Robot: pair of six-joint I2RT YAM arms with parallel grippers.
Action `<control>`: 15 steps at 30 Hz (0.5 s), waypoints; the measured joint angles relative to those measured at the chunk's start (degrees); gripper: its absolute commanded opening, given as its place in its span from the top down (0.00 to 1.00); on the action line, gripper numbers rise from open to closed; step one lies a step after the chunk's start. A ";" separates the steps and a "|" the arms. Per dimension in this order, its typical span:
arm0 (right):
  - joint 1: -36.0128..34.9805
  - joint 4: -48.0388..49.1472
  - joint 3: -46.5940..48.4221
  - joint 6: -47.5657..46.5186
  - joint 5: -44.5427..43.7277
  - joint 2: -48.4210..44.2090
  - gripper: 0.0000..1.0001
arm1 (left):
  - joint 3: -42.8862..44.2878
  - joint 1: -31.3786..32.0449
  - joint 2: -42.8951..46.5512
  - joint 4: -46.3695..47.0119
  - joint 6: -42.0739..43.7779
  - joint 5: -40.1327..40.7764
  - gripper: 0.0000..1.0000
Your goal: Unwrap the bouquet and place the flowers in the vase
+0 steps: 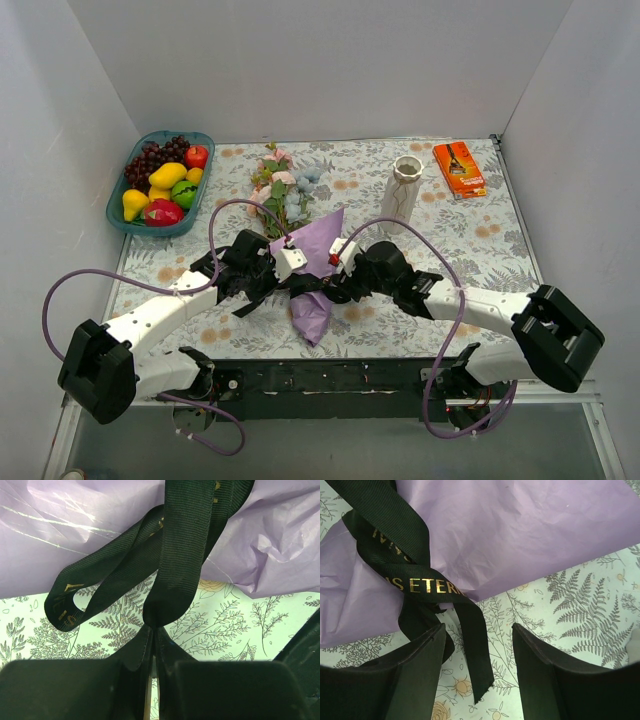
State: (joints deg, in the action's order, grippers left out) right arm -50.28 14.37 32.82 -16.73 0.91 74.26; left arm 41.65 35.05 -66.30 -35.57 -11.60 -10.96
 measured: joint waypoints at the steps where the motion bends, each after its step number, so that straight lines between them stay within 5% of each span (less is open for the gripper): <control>1: -0.04 0.17 0.07 -0.07 0.37 0.76 0.37 | 0.00 0.00 -0.02 0.00 0.02 0.00 1.00; 15: -1.92 1.18 3.76 -1.99 2.05 5.68 0.39 | 0.44 0.00 -1.05 0.00 0.02 0.00 1.00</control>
State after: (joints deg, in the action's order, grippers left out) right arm -52.21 15.55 36.58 -18.72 2.96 79.94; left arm 42.09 35.05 -67.35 -35.57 -11.57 -10.96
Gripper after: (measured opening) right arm 0.620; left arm 0.010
